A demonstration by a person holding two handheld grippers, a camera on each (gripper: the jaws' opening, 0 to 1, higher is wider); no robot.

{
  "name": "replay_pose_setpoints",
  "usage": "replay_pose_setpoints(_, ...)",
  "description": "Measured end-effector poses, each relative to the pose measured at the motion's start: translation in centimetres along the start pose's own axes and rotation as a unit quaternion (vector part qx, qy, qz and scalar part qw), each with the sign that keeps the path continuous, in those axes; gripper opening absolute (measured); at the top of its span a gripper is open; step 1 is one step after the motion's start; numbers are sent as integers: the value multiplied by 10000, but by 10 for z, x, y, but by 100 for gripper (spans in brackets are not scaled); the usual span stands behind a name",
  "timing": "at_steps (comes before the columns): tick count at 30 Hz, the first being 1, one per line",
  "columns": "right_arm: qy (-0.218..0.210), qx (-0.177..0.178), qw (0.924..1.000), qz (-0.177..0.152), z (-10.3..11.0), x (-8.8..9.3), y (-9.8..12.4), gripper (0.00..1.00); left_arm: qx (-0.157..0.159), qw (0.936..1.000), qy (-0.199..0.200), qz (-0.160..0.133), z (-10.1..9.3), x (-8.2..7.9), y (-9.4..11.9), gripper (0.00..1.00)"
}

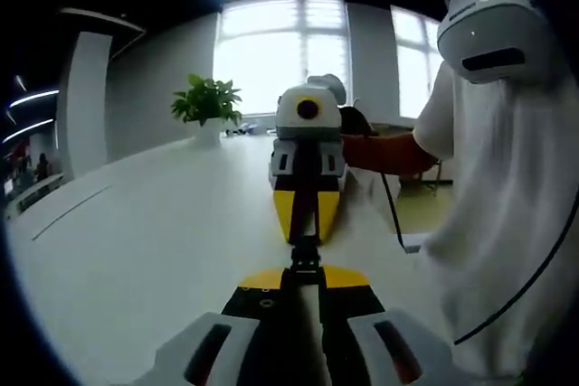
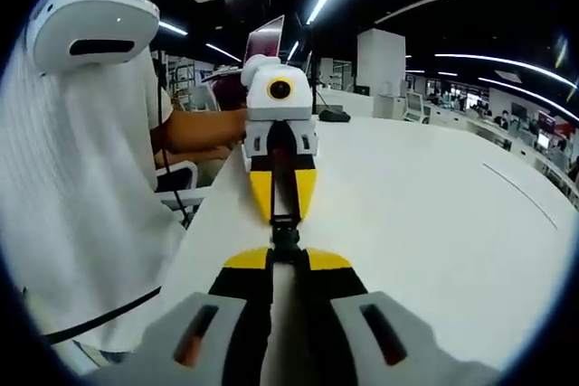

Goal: Snap the two parts of the plastic buckle together until the buckle closes and remains connected.

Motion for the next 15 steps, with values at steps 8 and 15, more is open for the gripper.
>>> replay_pose_setpoints(8, 69, -60, 10000, -38, 0, 0, 1, 13, 2, 10000, 5, -6, 0, 0, 0, 11)
replay_pose_setpoints(15, 81, -73, 9999, -63, 1, 0, 1, 12, 5, 10000, 15, -8, 1, 0, 0, 11)
Point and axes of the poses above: the point that each gripper's makers call its tool centre point, and the gripper's own axes: y roughly backward along the fingers, z roughly to its left, x roughly out of its underside, the point moved 3 cm from there along y, roughly backward along the fingers, and after that the axes turned 7 degrees about y, right-handed, at the moved point
